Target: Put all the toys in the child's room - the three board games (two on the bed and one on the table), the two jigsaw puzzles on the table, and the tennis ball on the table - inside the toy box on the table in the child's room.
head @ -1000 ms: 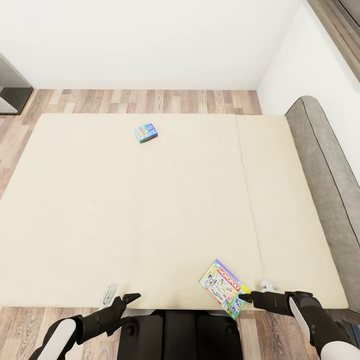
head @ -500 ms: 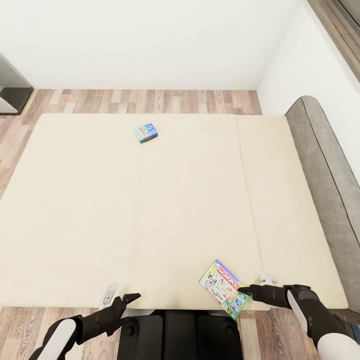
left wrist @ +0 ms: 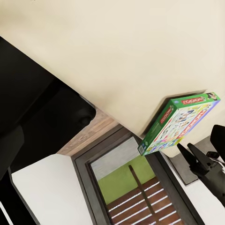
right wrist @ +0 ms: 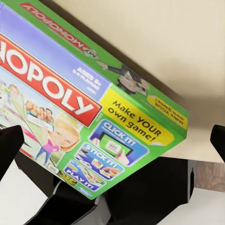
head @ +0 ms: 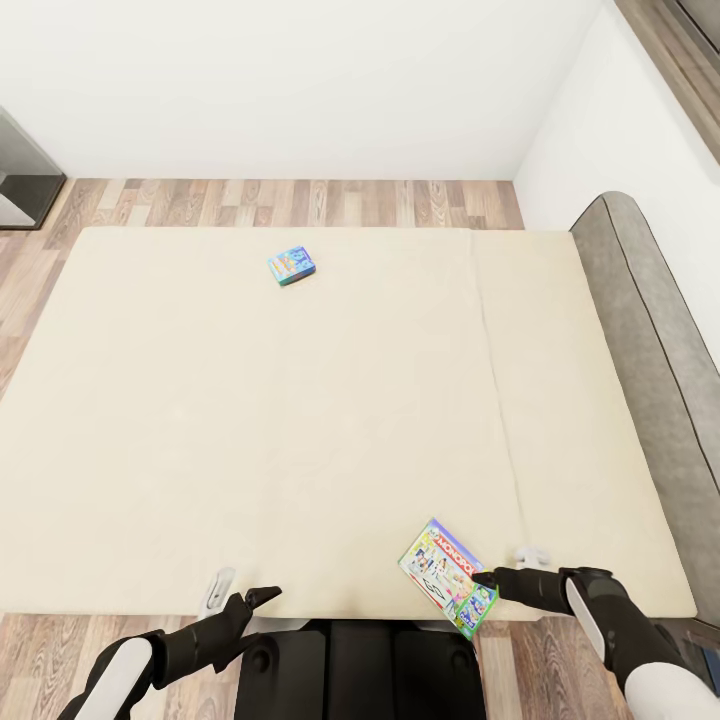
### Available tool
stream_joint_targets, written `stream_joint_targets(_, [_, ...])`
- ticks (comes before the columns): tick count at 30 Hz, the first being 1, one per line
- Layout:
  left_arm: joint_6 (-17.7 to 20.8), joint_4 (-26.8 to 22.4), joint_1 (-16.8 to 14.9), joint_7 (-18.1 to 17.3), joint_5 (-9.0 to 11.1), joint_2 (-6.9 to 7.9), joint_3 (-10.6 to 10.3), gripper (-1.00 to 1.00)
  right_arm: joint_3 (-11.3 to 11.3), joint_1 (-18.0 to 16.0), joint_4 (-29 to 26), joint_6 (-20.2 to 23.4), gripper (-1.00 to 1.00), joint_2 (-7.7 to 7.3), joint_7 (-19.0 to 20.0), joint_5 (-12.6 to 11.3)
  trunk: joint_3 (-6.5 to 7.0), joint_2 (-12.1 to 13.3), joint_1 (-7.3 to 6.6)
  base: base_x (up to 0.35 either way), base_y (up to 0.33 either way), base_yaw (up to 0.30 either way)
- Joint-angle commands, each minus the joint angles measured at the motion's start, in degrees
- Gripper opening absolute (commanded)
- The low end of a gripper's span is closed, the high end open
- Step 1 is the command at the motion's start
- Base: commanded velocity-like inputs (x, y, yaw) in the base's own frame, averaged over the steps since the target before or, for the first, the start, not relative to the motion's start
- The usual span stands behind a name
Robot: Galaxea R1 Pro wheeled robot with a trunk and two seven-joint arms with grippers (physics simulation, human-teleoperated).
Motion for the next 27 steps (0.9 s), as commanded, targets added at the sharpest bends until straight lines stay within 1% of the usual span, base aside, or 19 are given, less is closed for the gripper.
stream_joint_targets(1, [0.3, 0.0, 0.0, -0.4, -0.3, -0.01, 0.1, 1.00, -0.2, 0.0, 0.0, 0.4, 1.00, 0.08, 0.1, 0.0, -0.06, -0.1, 0.03, 0.000, 0.000, 0.000])
stream_joint_targets(17, [0.3, -0.1, 0.0, -0.4, -0.3, -0.01, 0.1, 1.00, -0.2, -0.2, 0.2, 0.4, 1.00, 0.29, -0.1, 0.0, -0.06, -0.1, 0.03, 0.000, 0.000, 0.000])
stream_joint_targets(27, [0.3, -0.1, 0.0, -0.4, -0.3, -0.01, 0.2, 1.00, -0.2, -0.3, 2.0, -0.2, 1.00, 0.43, -0.2, 0.0, -0.06, -0.1, 0.03, 0.000, 0.000, 0.000])
